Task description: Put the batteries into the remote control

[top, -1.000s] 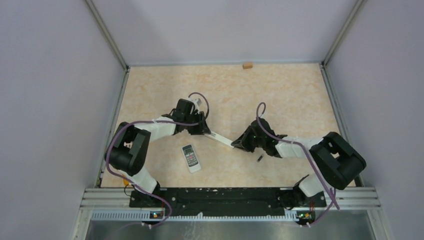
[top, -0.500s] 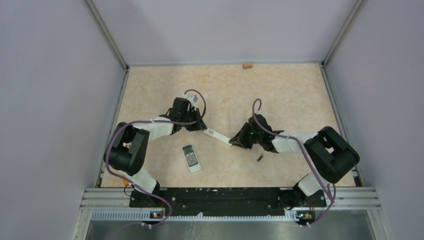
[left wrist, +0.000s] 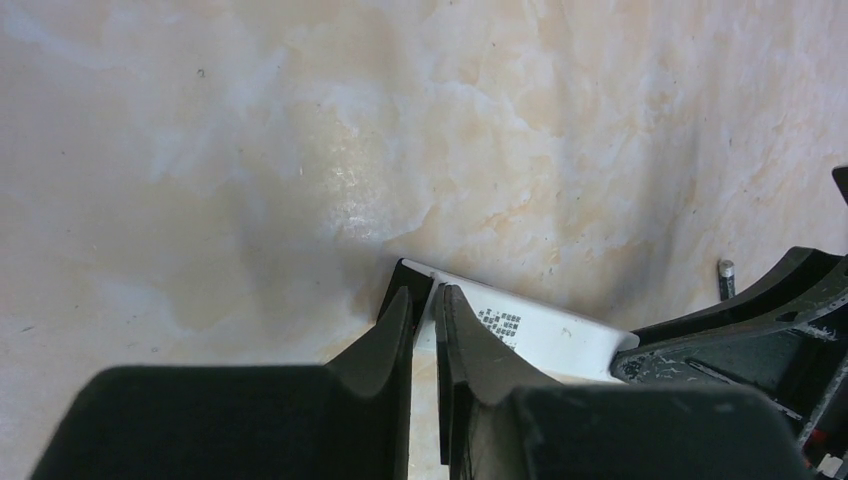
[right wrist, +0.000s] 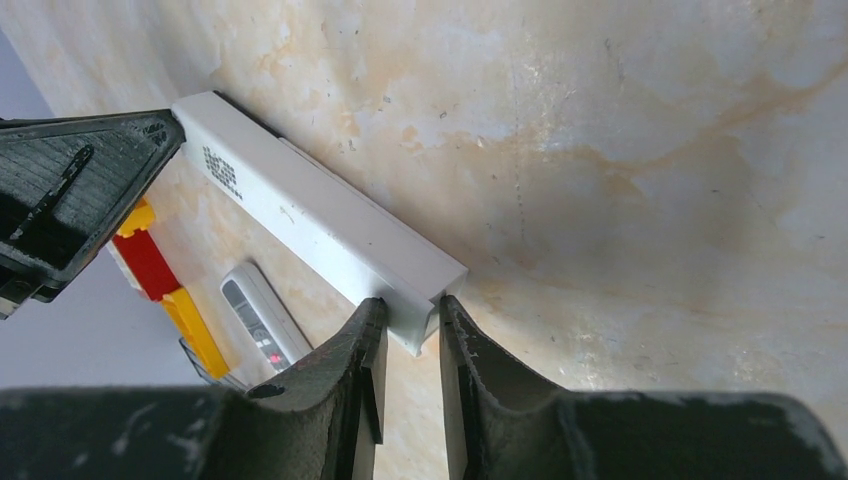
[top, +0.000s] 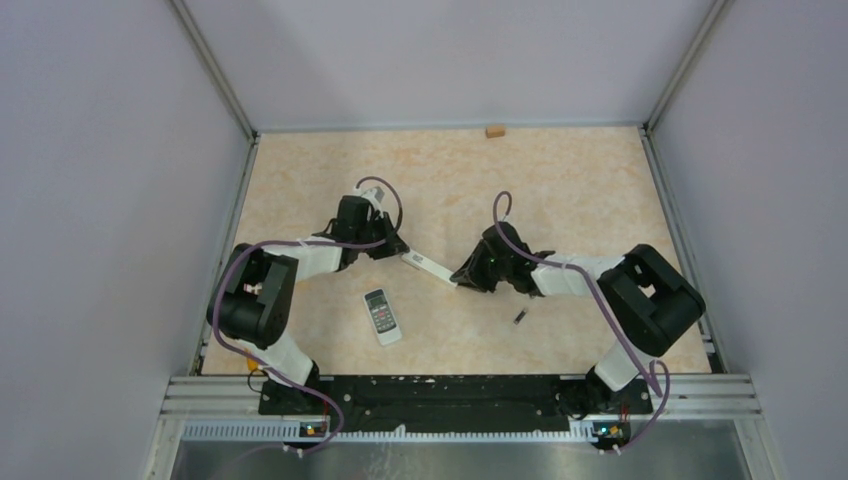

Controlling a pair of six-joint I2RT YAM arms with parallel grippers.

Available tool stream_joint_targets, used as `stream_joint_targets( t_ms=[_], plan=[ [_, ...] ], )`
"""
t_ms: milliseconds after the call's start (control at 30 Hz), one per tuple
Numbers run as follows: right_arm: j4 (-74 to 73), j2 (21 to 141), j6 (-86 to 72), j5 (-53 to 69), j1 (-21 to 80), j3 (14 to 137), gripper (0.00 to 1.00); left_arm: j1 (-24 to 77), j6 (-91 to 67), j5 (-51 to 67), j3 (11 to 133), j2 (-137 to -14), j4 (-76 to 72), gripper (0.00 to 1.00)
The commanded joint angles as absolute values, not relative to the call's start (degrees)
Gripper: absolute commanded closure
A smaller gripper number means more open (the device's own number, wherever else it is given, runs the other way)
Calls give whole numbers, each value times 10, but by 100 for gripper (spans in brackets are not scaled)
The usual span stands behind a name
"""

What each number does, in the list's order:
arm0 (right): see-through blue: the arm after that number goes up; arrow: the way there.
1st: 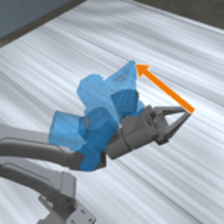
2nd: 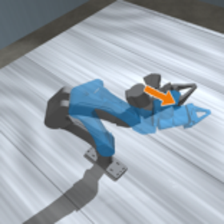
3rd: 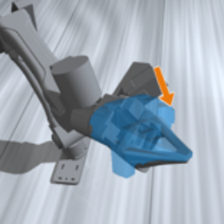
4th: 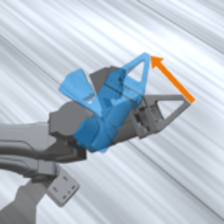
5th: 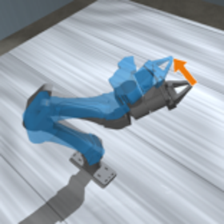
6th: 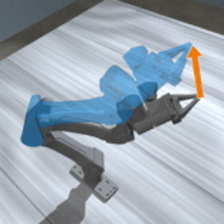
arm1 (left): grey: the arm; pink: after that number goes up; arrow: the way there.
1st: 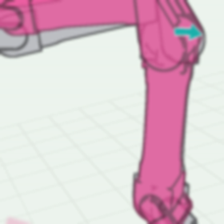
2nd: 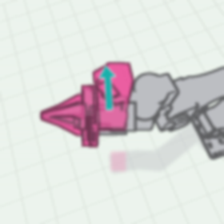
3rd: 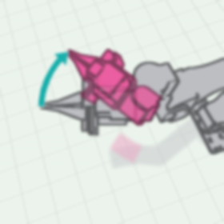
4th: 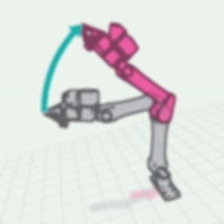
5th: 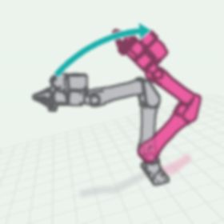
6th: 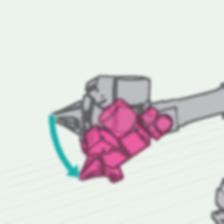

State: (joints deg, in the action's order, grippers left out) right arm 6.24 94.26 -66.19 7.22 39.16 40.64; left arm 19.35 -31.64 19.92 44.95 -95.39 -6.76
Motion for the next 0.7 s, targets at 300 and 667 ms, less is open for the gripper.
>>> stream_joint_targets(
  t_ms=[300,667],
  plan=[
    [-75,1060,-683,-100,431,481,70,181,-409,314,367,-1017,-9,97],
    [-89,1035,-668,-143,441,487,62,166,-398,297,391,-992,16,90]
  ],
)
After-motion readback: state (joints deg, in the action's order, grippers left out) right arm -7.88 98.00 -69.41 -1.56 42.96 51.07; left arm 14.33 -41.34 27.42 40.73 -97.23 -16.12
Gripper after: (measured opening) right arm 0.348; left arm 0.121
